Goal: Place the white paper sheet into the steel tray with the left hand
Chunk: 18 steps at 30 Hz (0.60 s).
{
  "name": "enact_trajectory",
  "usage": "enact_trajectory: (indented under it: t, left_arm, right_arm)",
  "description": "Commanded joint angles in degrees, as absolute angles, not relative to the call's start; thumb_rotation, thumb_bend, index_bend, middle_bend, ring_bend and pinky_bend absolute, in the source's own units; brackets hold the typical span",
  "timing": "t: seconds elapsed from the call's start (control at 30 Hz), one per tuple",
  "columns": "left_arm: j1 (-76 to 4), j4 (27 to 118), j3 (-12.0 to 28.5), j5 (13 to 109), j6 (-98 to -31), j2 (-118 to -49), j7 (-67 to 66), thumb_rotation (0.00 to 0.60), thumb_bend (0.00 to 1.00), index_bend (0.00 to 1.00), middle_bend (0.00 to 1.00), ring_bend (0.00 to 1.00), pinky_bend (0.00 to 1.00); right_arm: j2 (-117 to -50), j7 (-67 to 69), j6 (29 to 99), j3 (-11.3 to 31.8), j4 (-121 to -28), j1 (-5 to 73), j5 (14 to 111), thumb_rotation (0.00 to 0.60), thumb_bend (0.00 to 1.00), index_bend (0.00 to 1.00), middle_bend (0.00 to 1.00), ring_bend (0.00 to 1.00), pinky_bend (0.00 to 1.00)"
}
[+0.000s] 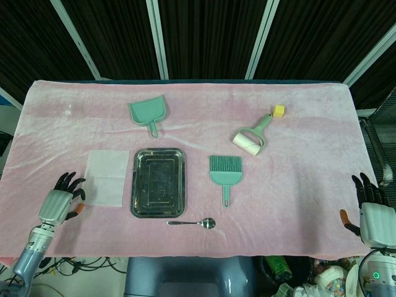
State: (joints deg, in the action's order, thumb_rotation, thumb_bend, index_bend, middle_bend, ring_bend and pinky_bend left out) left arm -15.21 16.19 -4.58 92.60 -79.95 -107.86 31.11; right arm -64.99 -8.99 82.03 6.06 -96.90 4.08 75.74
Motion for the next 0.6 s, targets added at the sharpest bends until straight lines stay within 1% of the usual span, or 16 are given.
enact_trajectory:
  t: [0.03, 0.6]
  left_arm:
    - [-15.17, 16.19, -4.59, 92.6, -79.97, -107.82, 31.11, 0.6, 0.4, 0.55, 0.21, 0.0, 0.05]
    - [-15.25, 16.12, -4.64, 92.68, -80.11, -107.69, 30.86, 0.6, 0.4, 0.55, 0.21, 0.0, 0.05]
  right_arm:
    - [-64.96, -8.96, 82.01, 6.04, -96.9, 4.09, 75.76, 0.6, 0.28, 0.07, 0.02, 0.12, 0.14]
    - [-64.89, -9.17, 81.94, 6.0, -97.04, 4.05, 75.58, 0.6, 0.28, 0.07, 0.02, 0.12, 0.14]
